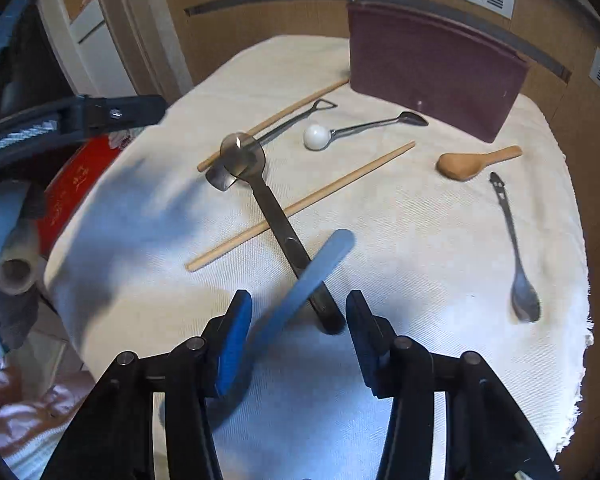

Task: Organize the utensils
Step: 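Grasp the blue plastic spoon with the right tool while the left tool approaches the metal spoons, then close the left tool on the dark-handled metal spoon and lift it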

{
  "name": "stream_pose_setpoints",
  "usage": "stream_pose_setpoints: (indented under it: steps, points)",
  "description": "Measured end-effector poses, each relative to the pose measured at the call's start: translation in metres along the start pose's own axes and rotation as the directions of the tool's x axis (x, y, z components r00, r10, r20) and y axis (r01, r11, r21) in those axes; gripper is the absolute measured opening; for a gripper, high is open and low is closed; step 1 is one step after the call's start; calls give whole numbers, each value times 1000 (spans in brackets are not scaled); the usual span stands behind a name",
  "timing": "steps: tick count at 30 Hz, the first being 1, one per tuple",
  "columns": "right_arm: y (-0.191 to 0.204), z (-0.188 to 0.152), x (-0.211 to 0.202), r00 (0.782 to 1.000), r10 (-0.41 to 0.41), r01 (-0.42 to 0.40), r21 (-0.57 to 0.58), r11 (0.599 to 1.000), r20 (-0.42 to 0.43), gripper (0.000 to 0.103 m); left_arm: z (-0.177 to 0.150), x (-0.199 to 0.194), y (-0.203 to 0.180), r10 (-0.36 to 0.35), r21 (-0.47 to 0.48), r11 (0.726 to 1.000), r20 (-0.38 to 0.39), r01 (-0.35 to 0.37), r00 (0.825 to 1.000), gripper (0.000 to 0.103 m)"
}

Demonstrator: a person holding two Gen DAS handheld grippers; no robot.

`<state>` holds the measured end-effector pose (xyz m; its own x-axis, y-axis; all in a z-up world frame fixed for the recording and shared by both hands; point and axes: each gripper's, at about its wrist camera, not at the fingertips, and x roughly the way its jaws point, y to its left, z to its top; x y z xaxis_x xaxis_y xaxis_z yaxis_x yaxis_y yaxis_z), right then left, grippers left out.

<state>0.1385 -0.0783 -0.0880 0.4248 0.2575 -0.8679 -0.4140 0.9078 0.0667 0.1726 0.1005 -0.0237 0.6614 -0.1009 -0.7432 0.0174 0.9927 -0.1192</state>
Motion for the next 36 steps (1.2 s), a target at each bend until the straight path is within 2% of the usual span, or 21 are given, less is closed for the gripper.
stream_pose_setpoints:
  steps: [1, 3, 4, 5, 9, 13, 16, 18, 22, 26, 28, 30, 31, 34, 36]
  points:
    - [4, 1, 5, 1000, -14, 14, -3, 1000, -8, 46, -2, 0, 4, 3, -6, 1000, -4, -3, 1000, 91]
    - [10, 3, 10, 999, -43, 42, -22, 999, -3, 40, -5, 0, 9, -6, -17, 1000, -18, 6, 1000, 91]
    - [13, 2, 10, 998, -62, 62, -45, 997, 6, 24, -5, 1, 10, -17, -21, 1000, -28, 16, 999, 91]
    - [14, 3, 9, 998, -66, 66, -59, 996, 10, 17, -7, 4, 10, -34, -26, 999, -42, 33, 999, 91]
    - [-2, 7, 2, 994, -103, 105, -70, 992, 29, 13, -11, 20, 5, -137, -75, 989, -137, 128, 981, 91]
    - [-36, 7, -7, 990, -133, 134, -11, 991, 56, 11, -15, 36, -16, -264, -123, 963, -219, 242, 939, 91]
    - [-59, 8, -15, 988, -131, 127, 49, 991, 83, 9, -14, 47, -40, -307, -120, 951, -258, 285, 916, 91]
    - [-74, 7, -21, 986, -127, 118, 83, 990, 105, 9, -10, 52, -53, -307, -110, 951, -267, 288, 913, 91]
    - [-97, 1, -30, 984, -114, 94, 145, 985, 135, 9, 3, 66, -78, -282, -86, 959, -286, 268, 916, 91]
    - [-116, -4, -31, 979, -136, 107, 183, 977, 153, 9, 9, 71, -107, -237, 27, 967, -271, 254, 933, 91]
    - [-122, -6, -32, 980, -128, 97, 193, 976, 155, 14, 8, 73, -120, -246, 90, 956, -269, 279, 931, 85]
    - [-122, -8, -33, 983, -90, 59, 193, 979, 159, 15, 6, 75, -125, -236, 123, 953, -276, 278, 932, 79]
    - [-119, -8, -33, 984, -66, 35, 187, 982, 164, 15, 5, 75, -126, -224, 141, 952, -274, 270, 935, 78]
    - [-111, -7, -29, 987, -24, -5, 178, 984, 158, 15, 3, 71, -127, -136, 211, 960, -224, 185, 965, 78]
    - [-106, -1, -23, 989, -2, -26, 184, 983, 148, 15, 3, 68, -124, -94, 224, 965, -194, 137, 976, 78]
